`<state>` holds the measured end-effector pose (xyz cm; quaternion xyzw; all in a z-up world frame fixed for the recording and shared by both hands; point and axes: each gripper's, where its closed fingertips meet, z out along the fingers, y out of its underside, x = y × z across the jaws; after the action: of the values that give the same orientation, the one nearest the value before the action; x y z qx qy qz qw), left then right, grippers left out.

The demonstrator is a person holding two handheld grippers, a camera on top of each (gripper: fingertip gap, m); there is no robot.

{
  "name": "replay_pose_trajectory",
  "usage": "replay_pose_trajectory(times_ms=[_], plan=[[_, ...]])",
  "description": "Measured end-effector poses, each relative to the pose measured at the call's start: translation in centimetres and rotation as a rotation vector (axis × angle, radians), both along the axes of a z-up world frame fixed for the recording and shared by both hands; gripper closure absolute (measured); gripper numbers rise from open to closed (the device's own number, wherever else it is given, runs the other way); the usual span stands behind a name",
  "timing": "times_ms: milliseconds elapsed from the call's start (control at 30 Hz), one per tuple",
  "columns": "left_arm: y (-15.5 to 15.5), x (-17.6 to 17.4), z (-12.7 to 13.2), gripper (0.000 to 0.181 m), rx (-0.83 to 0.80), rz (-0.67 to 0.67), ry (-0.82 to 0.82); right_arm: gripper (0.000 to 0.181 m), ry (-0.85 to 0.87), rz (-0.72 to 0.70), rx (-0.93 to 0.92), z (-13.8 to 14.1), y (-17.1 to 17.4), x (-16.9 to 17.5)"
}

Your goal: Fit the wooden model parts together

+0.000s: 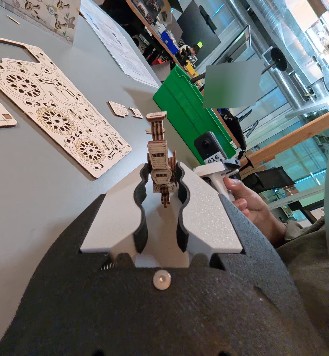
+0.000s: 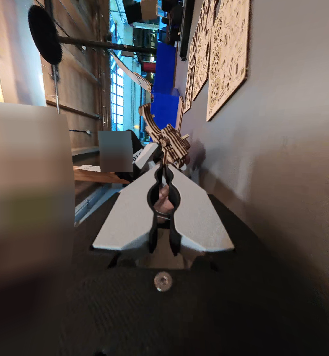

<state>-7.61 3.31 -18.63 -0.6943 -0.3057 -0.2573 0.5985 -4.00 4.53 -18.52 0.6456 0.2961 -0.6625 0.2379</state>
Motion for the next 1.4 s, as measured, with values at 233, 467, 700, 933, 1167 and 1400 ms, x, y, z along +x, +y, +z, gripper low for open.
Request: replay_pose_trajectory(times_ms=[233,467,700,933,1167,1400], plan=[[0.3,0.4,-0.1,0.155,-0.02,-0.012,0.044,0.181,-0.057,-0.006,-0.089,-0.2,-0.3,0.1],[0.6,0.8,-0.1,0.155,-0.06,-0.012,0.122,0.181,-0.127,-0.028,-0.117,-0.3,-0.2,-0.2],[0.7,1.2,0.8,0.156,-0.087,0.007,0.332,0.181,-0.195,-0.051,-0.115,-0.7,0.0,0.1],[0.8,1.7,1.6,0.155,-0.105,0.019,0.511,0.181,-0.19,-0.046,-0.144,0.0,-0.1,0.3],[0.9,1.9,1.7,0.155,-0.1,0.017,0.533,0.181,-0.17,-0.029,-0.155,0.7,-0.3,0.5],[0.9,2.2,2.0,0.156,-0.082,0.001,0.544,0.181,-0.178,-0.023,-0.18,0.7,-0.4,0.5]])
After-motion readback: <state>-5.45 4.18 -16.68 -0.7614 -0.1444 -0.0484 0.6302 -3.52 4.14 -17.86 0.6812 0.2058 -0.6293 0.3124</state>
